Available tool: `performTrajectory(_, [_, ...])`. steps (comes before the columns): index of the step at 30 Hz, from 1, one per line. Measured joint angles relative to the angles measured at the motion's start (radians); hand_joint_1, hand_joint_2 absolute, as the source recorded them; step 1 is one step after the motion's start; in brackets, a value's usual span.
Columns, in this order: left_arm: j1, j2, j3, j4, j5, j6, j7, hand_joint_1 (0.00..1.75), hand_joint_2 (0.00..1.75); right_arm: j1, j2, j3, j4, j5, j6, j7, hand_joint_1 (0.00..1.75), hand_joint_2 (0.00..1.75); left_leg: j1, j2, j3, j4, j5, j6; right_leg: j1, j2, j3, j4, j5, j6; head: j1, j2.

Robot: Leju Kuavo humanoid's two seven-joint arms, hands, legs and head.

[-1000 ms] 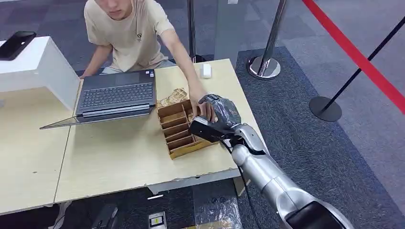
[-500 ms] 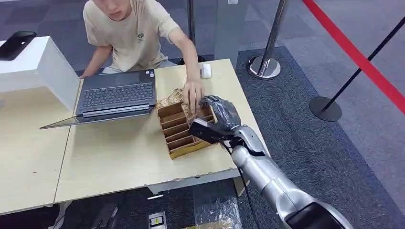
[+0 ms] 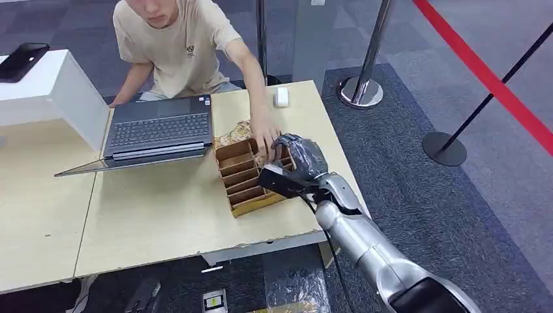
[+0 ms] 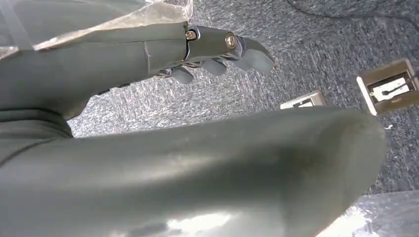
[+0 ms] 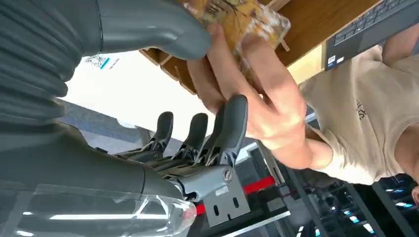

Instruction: Pass the card to the sensor for recognition and then transmit it.

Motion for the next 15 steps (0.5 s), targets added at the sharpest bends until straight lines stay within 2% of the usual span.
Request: performTrajectory(15, [0.0,0.0,0.0,0.0,0.0,0.0,0.0,0.0,0.0,0.003,0.0,0.007,0.006,-0.004,-0.001,0.0,0.98,1.75,0.0,0.0,0.0,0.0,0.0,0.0,0.0,0.0,0.0,0.0,0.0,0.0,0.0,0.0])
